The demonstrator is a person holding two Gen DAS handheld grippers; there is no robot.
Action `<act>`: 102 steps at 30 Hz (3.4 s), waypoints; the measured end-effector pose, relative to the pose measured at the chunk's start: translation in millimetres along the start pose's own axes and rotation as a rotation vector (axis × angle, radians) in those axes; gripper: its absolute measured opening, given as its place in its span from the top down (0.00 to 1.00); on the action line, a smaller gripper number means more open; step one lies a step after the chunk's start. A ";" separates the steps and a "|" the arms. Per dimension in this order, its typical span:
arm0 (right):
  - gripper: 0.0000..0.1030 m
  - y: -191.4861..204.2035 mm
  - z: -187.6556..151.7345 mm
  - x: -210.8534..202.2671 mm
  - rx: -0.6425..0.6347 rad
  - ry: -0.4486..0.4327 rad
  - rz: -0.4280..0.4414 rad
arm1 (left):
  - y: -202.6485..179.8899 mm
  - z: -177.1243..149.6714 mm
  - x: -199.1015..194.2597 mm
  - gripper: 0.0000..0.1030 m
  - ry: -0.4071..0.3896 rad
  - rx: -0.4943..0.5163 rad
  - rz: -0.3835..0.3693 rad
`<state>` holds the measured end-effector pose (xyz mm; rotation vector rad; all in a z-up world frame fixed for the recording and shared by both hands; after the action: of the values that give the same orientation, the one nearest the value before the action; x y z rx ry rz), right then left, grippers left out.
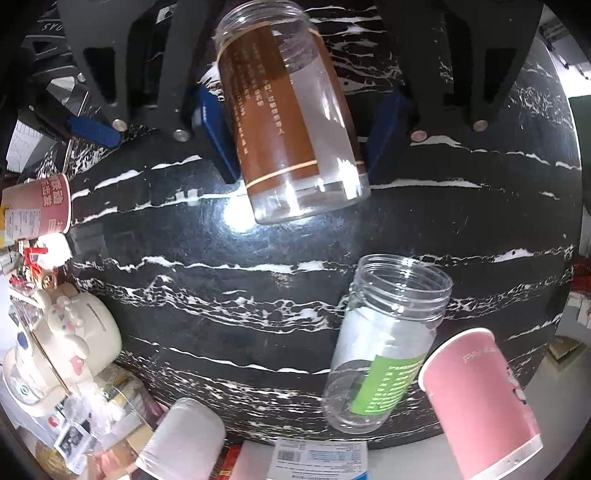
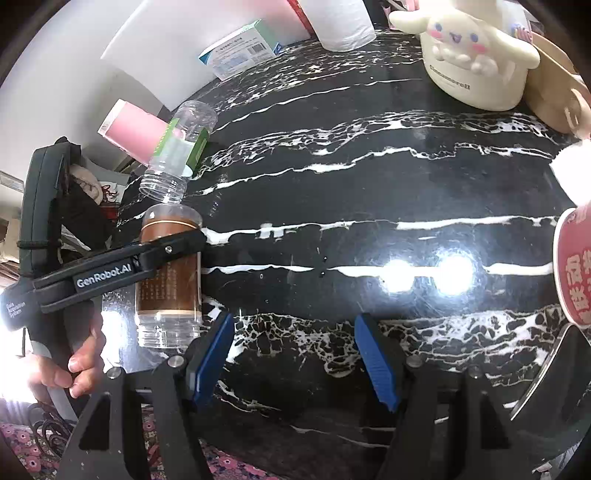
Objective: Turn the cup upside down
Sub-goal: 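Pass the jar from the right tool into the left tool's fingers, then rotate the left tool to turn the jar opening-down above the table, then lower the jar onto the table with the left tool and open it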
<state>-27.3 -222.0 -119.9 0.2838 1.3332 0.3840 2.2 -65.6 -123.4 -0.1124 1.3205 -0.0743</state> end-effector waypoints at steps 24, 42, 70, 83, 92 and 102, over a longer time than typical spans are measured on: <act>0.34 -4.5 3.3 -10.4 0.021 -0.026 0.026 | -56.3 43.2 -90.4 0.42 -0.348 0.230 -0.040; 0.34 -2.3 37.3 -8.2 0.001 -0.094 -0.031 | -44.1 110.9 -54.6 0.42 -0.480 0.186 -0.007; 0.34 -1.6 43.7 -19.4 0.003 -0.132 -0.026 | -64.8 114.3 -39.7 0.42 -0.482 0.287 0.103; 0.32 8.6 49.2 -41.0 -0.025 -0.194 -0.063 | -59.4 112.1 -69.5 0.20 -0.505 0.282 0.155; 0.28 28.5 58.2 -59.6 -0.087 -0.252 -0.105 | -47.5 105.1 -111.4 0.16 -0.526 0.250 0.124; 0.27 56.1 75.3 -73.3 -0.162 -0.338 -0.171 | -6.4 86.0 -143.1 0.16 -0.528 0.154 0.172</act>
<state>26.4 -201.2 -15.5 0.0924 0.9799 0.2833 50.3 -51.6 36.0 0.1084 0.7893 0.0023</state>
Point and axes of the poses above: each gripper's, at about its wrist camera, not at the fingertips, and x roughly the way its jaws point, y to its left, z to its top, the point moved 6 cm from there along x, roughly the way its jaws point, and after that the axes turned 2 degrees about x, right-handed, at the moved point
